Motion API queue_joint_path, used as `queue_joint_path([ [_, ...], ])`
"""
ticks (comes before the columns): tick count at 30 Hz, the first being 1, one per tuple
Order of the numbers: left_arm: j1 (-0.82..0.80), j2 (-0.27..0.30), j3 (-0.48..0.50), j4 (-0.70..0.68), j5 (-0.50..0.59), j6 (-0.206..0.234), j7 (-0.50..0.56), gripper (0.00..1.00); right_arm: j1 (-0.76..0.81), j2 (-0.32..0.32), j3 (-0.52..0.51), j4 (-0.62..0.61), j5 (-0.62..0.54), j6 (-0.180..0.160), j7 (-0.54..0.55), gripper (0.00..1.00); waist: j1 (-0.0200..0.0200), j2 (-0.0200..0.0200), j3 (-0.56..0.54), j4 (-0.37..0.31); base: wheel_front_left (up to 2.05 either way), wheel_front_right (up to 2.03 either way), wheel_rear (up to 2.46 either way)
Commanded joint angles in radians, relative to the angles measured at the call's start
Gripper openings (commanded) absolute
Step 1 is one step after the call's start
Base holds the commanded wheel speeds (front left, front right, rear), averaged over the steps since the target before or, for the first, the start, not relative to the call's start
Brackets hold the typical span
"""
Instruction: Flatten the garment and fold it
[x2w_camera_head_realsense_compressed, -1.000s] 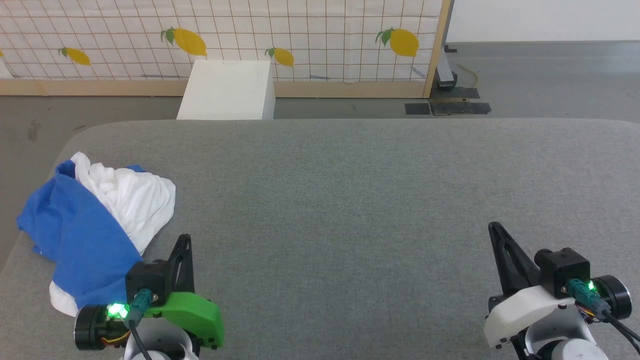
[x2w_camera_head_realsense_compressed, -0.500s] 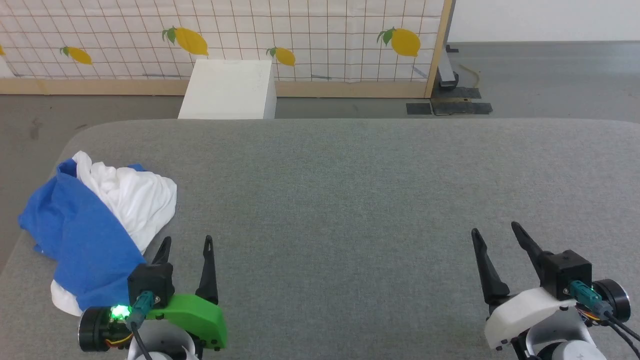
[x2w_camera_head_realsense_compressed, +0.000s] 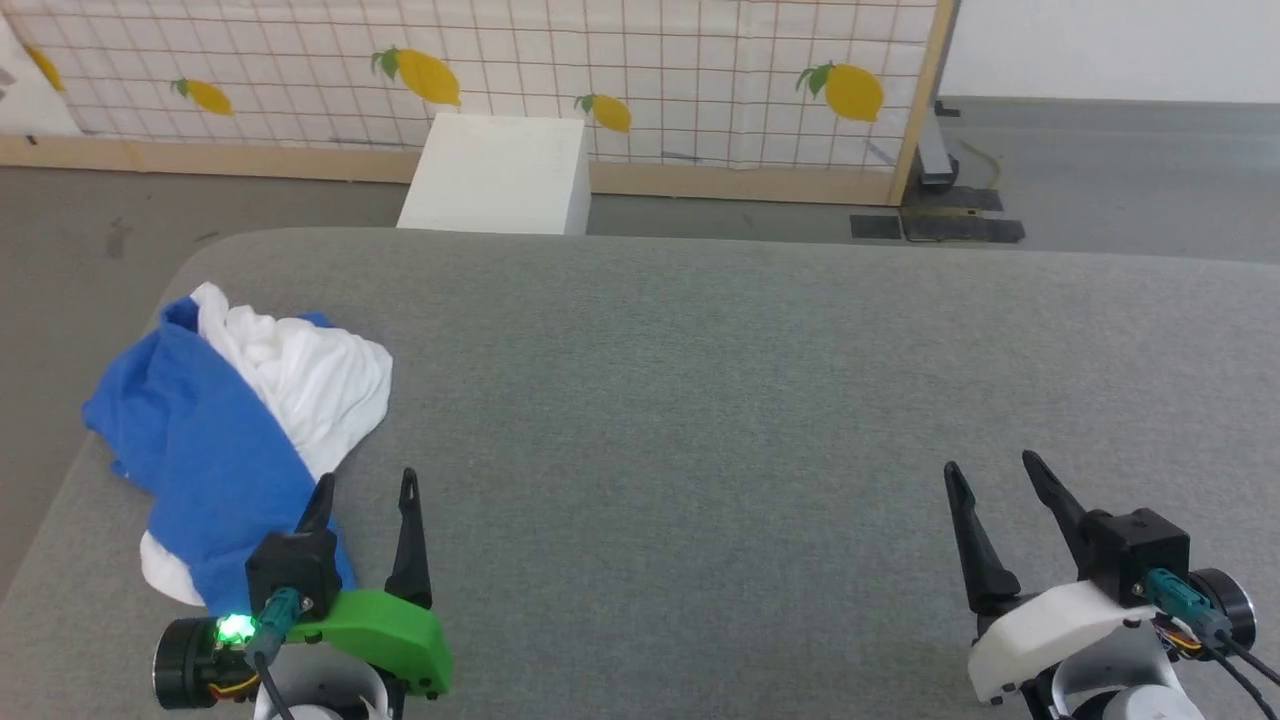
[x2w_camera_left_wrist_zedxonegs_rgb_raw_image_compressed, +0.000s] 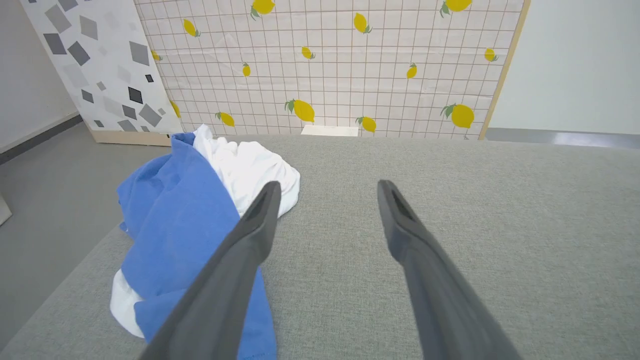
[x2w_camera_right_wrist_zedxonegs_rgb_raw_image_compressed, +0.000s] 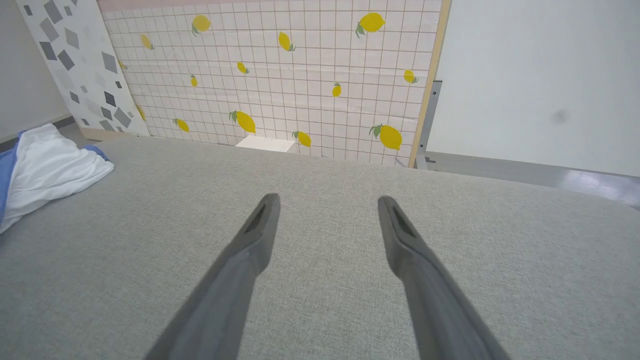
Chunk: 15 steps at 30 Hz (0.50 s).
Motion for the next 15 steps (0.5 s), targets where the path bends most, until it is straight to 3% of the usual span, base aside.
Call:
queue_joint_path([
  [1,0.001,-0.001,0.001,0.003,-0.013,0.006,-0.01,1.0,-0.001,0.0,0.001,0.008,0.011,0.0,-0.01,1.0,0.0,0.0,-0.002,0.019,0.0,0.0,0.0],
  [15,0.014,-0.002,0.008,0.011,-0.024,0.022,-0.039,1.0,0.002,0.0,0.009,0.034,0.042,-0.001,-0.039,1.0,0.0,0.0,-0.007,0.129,0.0,0.0,0.0],
])
